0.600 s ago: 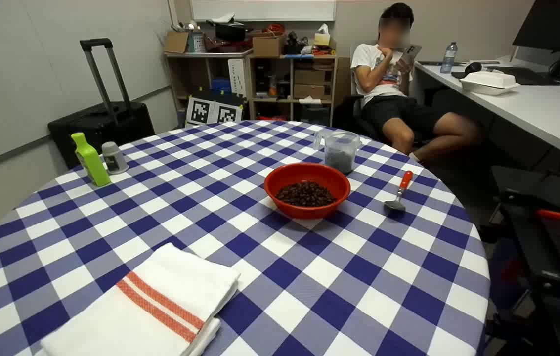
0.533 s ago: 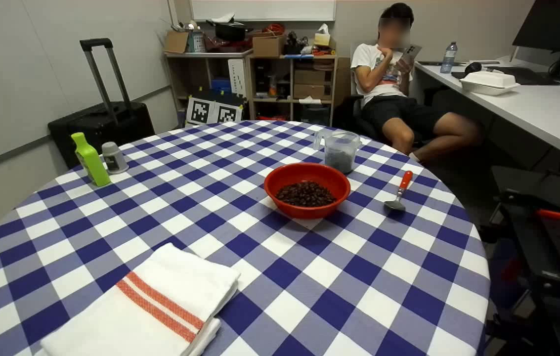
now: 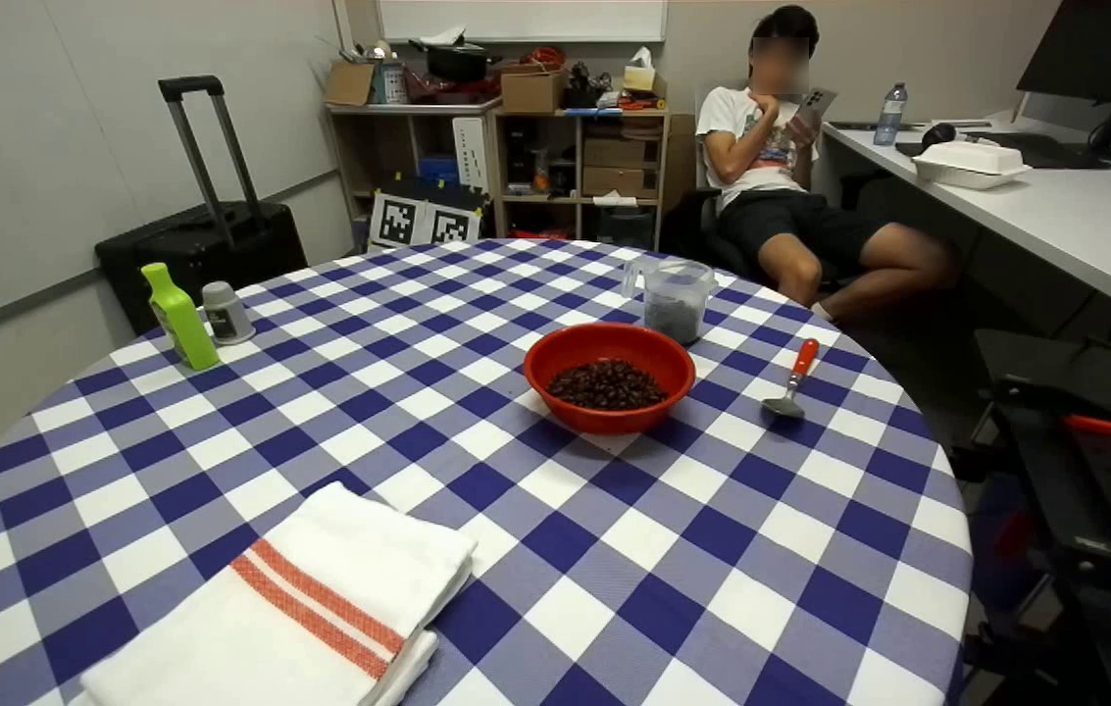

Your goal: Move the towel to the right

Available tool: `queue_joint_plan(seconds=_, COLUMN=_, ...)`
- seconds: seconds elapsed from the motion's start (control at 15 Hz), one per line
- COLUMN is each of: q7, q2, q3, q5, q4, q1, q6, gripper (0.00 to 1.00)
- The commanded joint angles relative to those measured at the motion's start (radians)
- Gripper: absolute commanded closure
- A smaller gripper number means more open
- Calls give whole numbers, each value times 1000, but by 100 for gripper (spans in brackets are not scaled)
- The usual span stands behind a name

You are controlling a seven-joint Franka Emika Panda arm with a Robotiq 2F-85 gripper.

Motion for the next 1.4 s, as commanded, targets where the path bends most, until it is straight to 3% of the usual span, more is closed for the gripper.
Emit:
queue_joint_plan(seconds=0.0, q7=0, q2=1, q3=0, q5=0, q4=2, q1=0, q6=-2, gripper=0)
queue_joint_plan(seconds=0.47, q7=-36, q2=3, q3=3, q5=-70, q4=4, q1=1, q6=-5, gripper=0)
queue_joint_plan(seconds=0.53, q7=81, q2=115, q3=101, q5=-31, q4=118, q1=33, q6=-17, gripper=0)
queue_joint_plan(seconds=0.87, q7=250, q2=290, q3=239, q5=-59, q4=258, q1=68, q6=-2, gripper=0)
queue_joint_plan(seconds=1.07, q7=334, q2=407, q3=277, q5=-111, q4=341, q1=79, q6=2, gripper=0)
queue_joint_plan(seconds=1.33, q7=377, q2=530, q3=262, q5=-168, q4=442, q1=103, q6=-13, gripper=0)
